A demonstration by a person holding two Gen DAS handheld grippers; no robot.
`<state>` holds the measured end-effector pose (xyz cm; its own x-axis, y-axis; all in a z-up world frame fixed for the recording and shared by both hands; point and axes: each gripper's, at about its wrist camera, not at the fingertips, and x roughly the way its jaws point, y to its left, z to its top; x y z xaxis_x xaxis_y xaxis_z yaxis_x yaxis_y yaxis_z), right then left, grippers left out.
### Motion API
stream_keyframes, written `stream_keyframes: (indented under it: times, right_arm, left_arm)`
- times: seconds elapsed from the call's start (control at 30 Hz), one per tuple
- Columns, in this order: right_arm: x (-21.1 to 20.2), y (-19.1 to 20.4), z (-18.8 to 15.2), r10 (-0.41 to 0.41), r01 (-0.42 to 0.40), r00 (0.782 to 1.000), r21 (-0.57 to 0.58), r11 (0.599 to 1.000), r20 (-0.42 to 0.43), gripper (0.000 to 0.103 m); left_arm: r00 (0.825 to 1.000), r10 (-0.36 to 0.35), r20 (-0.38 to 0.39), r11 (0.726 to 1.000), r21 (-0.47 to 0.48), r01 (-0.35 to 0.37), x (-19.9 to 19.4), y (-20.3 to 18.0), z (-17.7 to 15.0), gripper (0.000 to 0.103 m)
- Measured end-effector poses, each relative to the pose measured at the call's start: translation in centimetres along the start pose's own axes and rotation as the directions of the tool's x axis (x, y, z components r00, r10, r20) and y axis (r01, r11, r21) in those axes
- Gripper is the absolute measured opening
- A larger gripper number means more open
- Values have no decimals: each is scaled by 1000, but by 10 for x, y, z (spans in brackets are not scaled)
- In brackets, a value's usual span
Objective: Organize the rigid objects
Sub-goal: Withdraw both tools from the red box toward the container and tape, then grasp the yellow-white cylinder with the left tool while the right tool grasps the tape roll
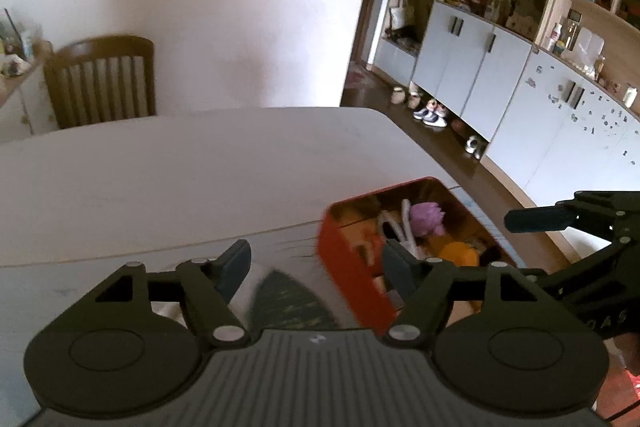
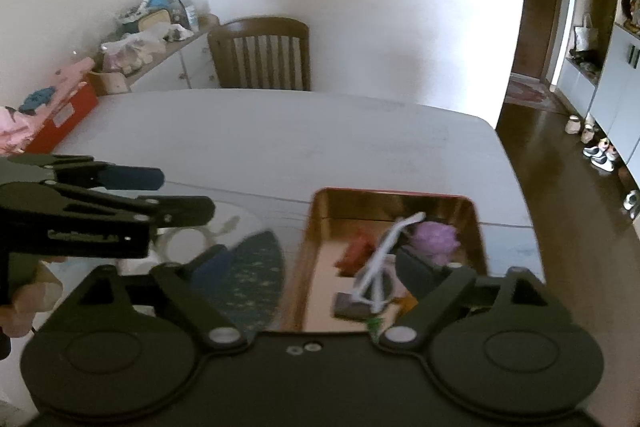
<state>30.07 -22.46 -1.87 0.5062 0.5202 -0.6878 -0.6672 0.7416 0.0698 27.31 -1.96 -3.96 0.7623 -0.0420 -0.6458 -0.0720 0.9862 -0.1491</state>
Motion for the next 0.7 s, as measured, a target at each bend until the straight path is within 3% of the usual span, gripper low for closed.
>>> stream_keyframes:
  times: [0.1, 0.23, 0.7]
  right_arm:
    - [1, 18, -1, 4, -4, 1000, 3, 1000, 11, 99]
    - [6, 40, -5, 30, -30, 999, 10, 999, 24, 103]
    - [34, 97, -14, 67, -67, 998, -8, 998, 17, 103]
  left_arm:
    - [999, 28, 18, 1000, -2, -28, -18, 19, -8, 82]
    - [998, 56, 28, 998, -10, -56, -38, 47, -21, 83]
    - [992, 126, -25, 989, -71, -127, -59, 132, -70, 83]
